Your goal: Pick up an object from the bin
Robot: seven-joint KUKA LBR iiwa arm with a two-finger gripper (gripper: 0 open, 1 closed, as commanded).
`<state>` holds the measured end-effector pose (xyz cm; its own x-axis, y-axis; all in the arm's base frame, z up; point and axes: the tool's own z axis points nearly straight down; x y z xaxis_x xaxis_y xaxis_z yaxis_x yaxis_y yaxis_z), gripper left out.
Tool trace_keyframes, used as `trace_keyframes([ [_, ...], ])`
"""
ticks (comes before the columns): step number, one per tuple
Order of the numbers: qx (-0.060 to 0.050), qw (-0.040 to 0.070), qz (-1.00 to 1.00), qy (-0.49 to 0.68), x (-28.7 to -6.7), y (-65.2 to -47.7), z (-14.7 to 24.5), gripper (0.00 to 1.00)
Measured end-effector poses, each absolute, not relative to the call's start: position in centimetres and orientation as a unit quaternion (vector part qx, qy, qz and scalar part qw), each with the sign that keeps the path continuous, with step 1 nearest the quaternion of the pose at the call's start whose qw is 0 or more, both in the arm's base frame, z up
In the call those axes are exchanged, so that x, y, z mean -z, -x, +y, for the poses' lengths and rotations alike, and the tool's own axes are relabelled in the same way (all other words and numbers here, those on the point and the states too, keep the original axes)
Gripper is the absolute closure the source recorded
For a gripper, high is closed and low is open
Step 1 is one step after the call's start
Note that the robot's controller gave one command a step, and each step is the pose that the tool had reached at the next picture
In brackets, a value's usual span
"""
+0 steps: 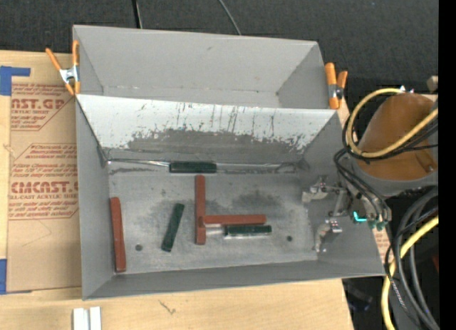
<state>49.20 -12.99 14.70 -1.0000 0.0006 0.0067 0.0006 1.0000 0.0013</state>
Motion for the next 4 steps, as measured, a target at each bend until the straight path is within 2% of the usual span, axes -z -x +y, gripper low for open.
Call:
trace_keyframes([
  [1, 0.000, 0.000, -1.000, 0.000, -15.0, -49.4, -13.0, 0.00],
  [2, -0.001, -0.004, -1.000, 0.024, -10.6, -50.5, -10.5, 0.00],
  [3, 0.000, 0.002, -1.000, -0.013, -7.8, -50.9, -8.5, 0.00],
  [4, 0.000, -0.001, -0.999, -0.053, -8.2, -50.9, -7.2, 0.00],
])
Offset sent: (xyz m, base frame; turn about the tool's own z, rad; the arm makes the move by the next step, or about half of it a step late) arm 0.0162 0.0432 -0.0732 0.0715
